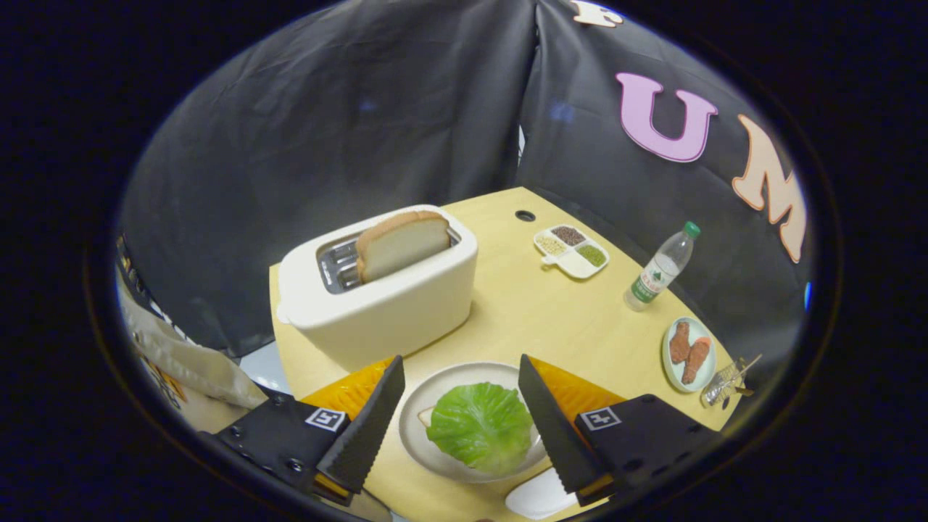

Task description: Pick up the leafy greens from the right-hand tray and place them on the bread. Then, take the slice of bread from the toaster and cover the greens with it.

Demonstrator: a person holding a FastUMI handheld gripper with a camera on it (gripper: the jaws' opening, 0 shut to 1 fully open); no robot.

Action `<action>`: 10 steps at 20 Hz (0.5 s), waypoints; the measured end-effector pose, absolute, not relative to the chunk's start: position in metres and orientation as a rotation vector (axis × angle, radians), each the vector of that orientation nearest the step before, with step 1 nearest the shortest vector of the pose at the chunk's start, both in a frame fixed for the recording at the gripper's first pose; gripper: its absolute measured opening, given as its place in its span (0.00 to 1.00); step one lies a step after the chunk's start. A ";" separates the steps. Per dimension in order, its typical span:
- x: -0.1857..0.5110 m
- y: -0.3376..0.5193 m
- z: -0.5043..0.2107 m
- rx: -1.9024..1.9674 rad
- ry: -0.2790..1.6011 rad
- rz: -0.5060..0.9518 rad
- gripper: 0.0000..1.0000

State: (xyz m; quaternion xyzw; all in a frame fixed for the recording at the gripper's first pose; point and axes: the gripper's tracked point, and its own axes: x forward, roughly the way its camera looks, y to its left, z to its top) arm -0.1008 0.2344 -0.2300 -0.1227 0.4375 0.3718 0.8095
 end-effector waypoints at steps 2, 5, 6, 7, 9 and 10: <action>-0.095 0.249 -0.219 -0.248 0.929 0.803 1.00; -0.093 0.272 -0.210 -0.202 0.944 0.819 1.00; -0.090 0.278 -0.208 -0.186 0.948 0.819 1.00; -0.089 0.284 -0.207 -0.171 0.957 0.817 1.00; -0.084 0.293 -0.206 -0.148 0.971 0.808 1.00; -0.081 0.297 -0.205 -0.137 0.976 0.805 1.00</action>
